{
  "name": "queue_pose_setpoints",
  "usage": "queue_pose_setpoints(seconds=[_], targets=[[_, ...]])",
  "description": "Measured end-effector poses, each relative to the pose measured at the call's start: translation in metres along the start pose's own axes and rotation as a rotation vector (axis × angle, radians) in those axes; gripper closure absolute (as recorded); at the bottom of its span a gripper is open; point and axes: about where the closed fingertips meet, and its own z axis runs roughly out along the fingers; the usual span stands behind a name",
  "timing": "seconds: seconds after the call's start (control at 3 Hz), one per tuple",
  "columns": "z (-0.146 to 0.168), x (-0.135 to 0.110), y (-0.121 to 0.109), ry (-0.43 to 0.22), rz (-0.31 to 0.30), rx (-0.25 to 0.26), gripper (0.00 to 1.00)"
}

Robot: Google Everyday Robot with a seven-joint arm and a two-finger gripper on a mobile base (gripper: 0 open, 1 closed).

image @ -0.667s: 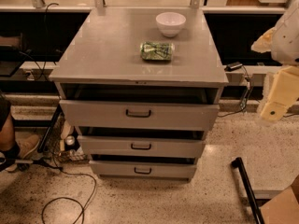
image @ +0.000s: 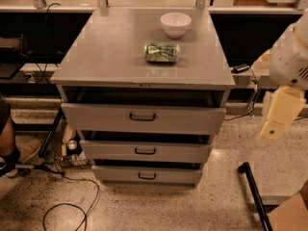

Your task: Open bottom drawer

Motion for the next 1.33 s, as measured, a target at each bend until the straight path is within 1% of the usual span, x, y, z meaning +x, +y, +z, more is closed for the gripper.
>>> queue_pose_setpoints(seconds=[0.33, 0.67, 1.0, 1.33], targets=[[0.073, 0.011, 0.036, -0.051, 0.055, -0.148, 0.00], [0.140, 0.012, 0.080, -0.126, 0.125, -0.258, 0.00], [0.212, -0.001, 0.126, -0.121, 0.156, -0.347, 0.00], [0.225, 0.008, 0.145, -0.098, 0.160, -0.378, 0.00]])
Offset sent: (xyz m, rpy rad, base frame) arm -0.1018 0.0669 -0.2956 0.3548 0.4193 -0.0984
